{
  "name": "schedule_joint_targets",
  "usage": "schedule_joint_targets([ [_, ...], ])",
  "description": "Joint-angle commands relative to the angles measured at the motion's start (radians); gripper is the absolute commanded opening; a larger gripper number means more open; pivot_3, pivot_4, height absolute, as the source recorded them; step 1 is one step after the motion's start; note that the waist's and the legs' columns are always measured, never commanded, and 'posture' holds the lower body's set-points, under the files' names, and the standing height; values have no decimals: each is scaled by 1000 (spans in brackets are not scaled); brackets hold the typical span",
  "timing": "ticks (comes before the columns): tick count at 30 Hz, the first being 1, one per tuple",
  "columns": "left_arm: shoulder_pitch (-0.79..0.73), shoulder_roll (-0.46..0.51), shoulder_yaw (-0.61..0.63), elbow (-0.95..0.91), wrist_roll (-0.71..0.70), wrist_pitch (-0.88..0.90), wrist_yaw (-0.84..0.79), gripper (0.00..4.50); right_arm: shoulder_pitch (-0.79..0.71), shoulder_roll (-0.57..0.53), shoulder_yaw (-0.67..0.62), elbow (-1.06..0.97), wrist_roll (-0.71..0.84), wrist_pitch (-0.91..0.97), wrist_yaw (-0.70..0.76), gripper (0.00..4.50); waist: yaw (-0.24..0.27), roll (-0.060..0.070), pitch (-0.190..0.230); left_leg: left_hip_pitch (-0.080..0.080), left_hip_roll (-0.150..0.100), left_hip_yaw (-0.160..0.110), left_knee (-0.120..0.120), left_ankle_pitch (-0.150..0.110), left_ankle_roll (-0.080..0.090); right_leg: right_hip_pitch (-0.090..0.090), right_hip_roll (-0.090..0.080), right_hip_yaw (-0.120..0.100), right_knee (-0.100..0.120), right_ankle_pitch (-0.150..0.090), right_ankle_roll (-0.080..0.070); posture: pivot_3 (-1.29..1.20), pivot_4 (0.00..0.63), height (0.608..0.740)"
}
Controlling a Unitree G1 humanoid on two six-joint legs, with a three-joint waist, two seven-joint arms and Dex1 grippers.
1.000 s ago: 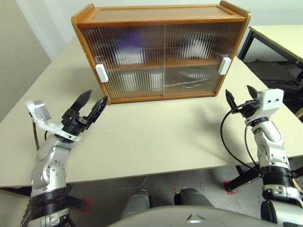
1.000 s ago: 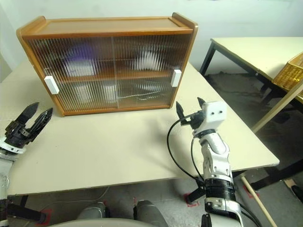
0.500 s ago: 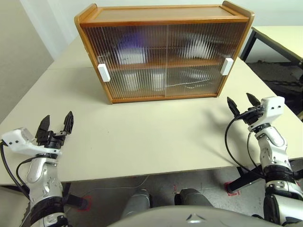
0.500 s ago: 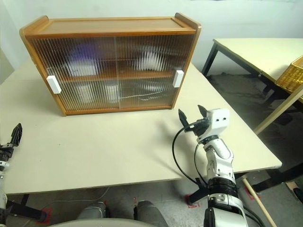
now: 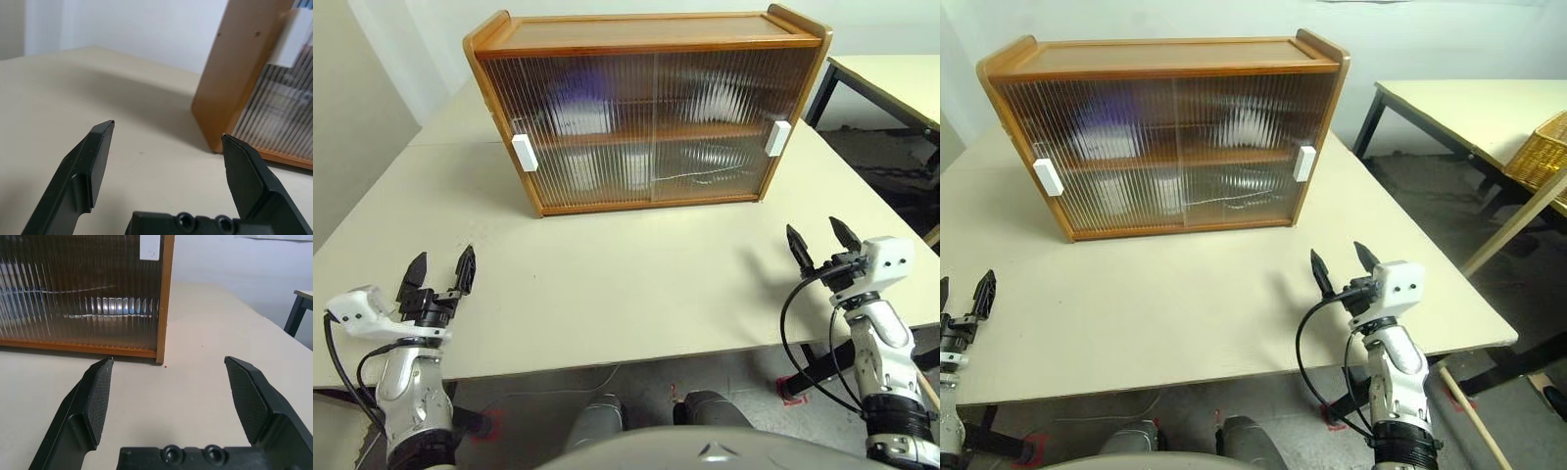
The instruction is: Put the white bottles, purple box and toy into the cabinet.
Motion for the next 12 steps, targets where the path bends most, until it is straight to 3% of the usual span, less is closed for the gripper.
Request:
schedule_joint_targets([
  [1,8,-4,-14,-12,1,-4,-5,4500,-2,4,10,-15,-6,14,-15,4481,-2,0,0,1,0,0,0,0,0,1,0,0,0,0,0,-33,0,740],
  [12,13,9,-9,-5,-2,-6,-8,4500,-10,20,14,15,-10,-14,-30,4481,-8,0,0,1,0,-1,0,-2,-4,1,0,0,0,-2,0,-43,0,740],
])
